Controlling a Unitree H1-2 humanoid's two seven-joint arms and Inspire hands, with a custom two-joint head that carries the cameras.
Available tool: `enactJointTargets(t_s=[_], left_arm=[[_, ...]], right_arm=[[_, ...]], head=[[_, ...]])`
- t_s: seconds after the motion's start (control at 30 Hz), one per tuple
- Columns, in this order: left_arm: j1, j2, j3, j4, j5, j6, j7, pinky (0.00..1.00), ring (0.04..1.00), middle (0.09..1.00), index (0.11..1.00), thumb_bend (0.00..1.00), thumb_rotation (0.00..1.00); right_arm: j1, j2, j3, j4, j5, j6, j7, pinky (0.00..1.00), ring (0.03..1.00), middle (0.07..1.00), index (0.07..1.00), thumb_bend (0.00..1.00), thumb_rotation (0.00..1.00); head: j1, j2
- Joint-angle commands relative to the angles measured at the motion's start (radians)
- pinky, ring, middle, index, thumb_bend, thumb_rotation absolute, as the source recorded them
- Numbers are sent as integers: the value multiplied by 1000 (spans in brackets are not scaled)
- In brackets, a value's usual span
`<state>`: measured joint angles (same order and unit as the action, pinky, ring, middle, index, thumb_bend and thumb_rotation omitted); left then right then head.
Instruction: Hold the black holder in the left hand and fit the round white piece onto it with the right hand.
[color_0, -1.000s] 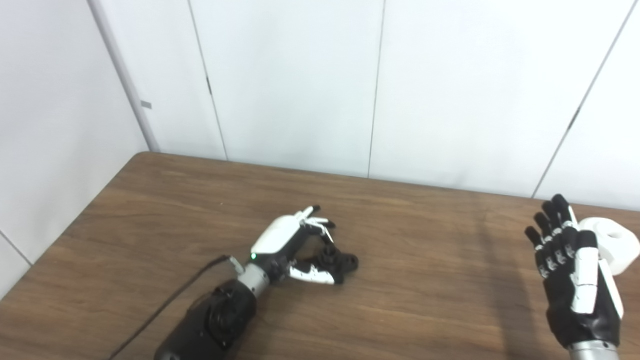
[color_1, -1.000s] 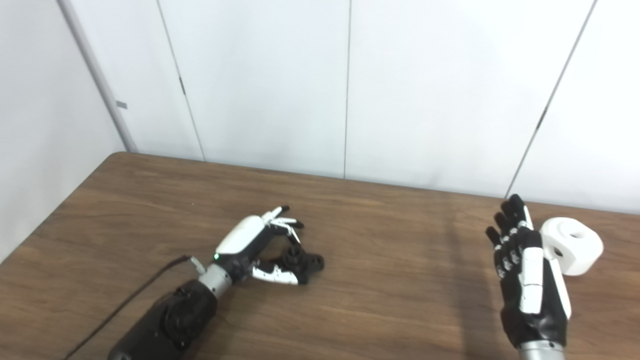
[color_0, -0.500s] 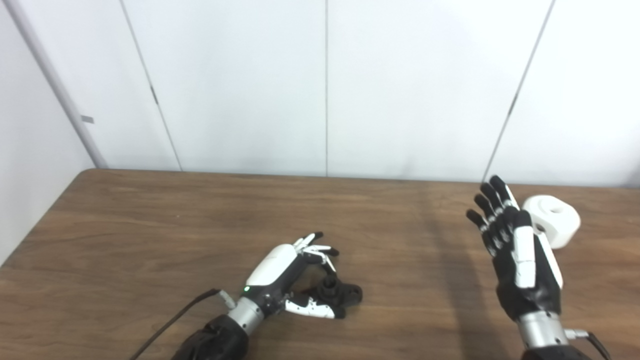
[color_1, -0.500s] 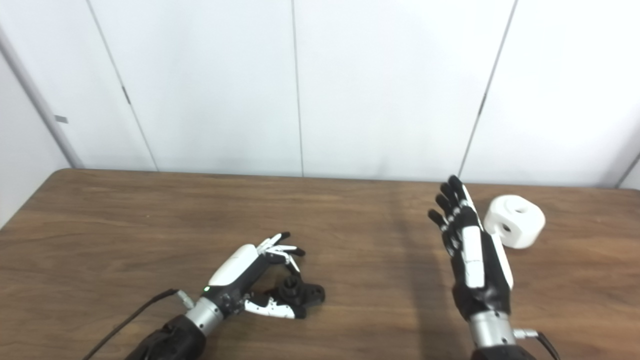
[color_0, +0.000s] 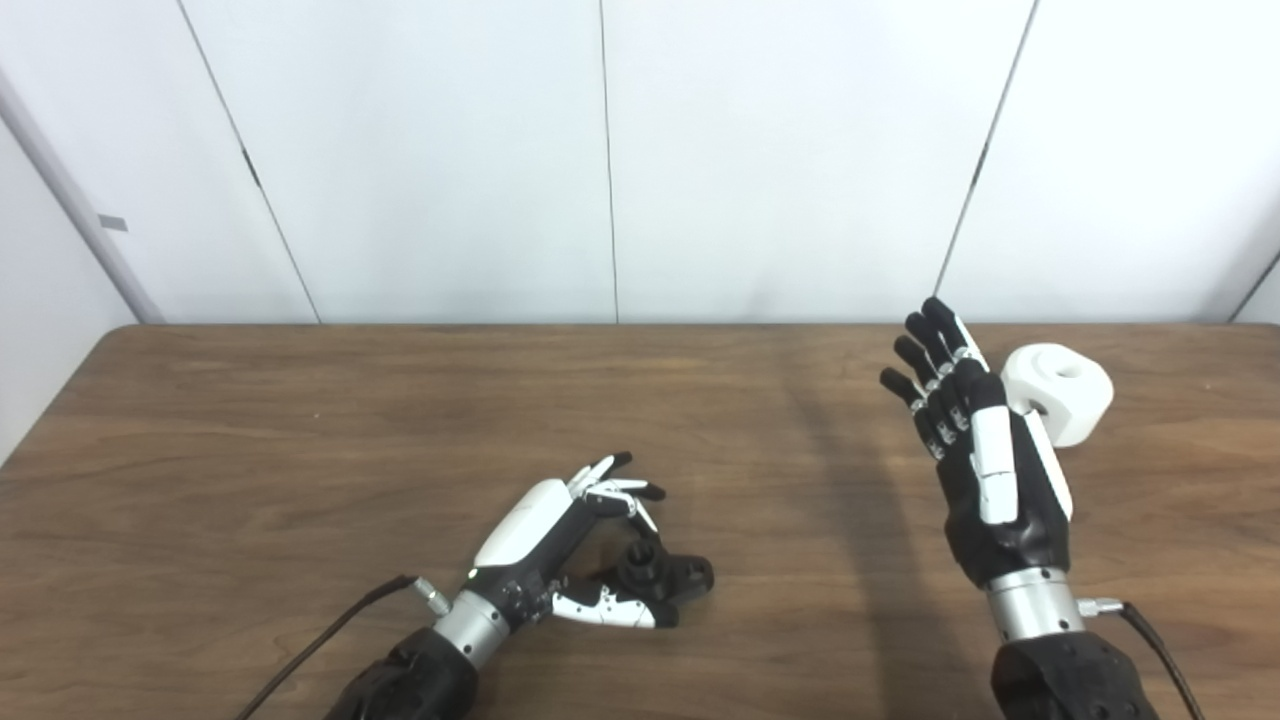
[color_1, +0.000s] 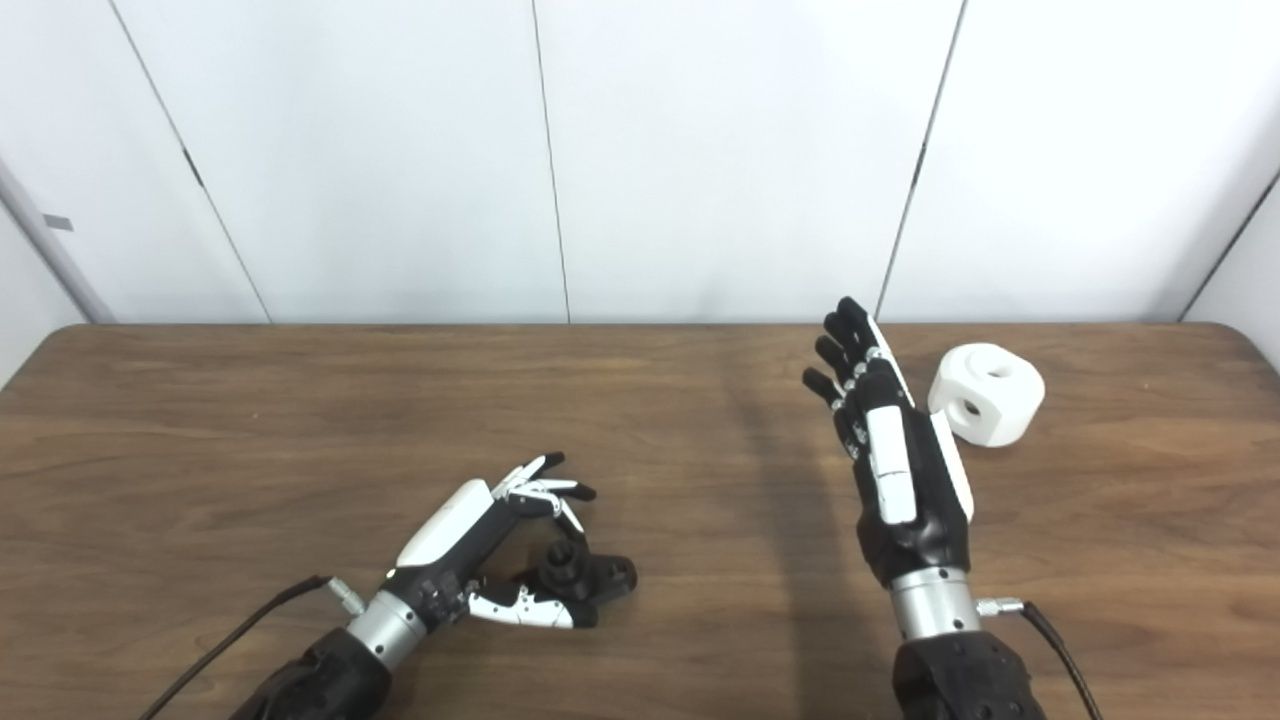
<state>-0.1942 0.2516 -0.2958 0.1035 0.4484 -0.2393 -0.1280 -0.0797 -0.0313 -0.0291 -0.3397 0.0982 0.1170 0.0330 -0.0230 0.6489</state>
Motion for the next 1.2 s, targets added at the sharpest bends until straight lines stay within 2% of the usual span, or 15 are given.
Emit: enactJointTargets(t_s=[0.0,0.27,0.43,0.57,0.67,0.77,0.93,1.17], left_arm=[[-9,0,4,6,-12,-15,-2,1000,1000,826,481,523,51],[-20,4,0,39,14,-50,15,1000,1000,816,481,523,52],[-24,12,-5,53,47,-71,25,1000,1000,812,481,523,51],[-30,23,-7,70,97,-107,52,1000,998,802,481,523,50],[-37,41,-19,74,180,-129,85,1000,996,798,482,523,51],[-49,65,-39,89,277,-171,149,1000,983,785,482,523,51],[-54,81,-57,87,332,-182,180,1000,976,780,482,523,50],[-55,88,-70,90,357,-188,209,1000,968,780,482,523,50]], right_arm=[[-22,0,5,-45,-3,-8,2,886,947,954,938,550,945],[-21,-8,2,-102,-25,20,-5,909,959,958,942,525,937],[-28,-12,-1,-132,-27,32,-6,900,956,950,928,502,942],[-36,-7,-1,-149,-27,47,-12,891,944,942,920,519,924],[-39,-5,0,-155,-32,60,-17,881,935,939,916,525,919],[-43,-4,-1,-158,-30,68,-19,866,927,935,911,541,910],[-43,-4,3,-165,-33,77,-23,867,925,937,913,552,915],[-43,-1,5,-161,-32,75,-25,864,926,936,910,567,912]], head=[[-4,0],[-26,-1],[-29,11],[-27,28],[-25,39],[-23,44],[-21,50],[-19,50]])
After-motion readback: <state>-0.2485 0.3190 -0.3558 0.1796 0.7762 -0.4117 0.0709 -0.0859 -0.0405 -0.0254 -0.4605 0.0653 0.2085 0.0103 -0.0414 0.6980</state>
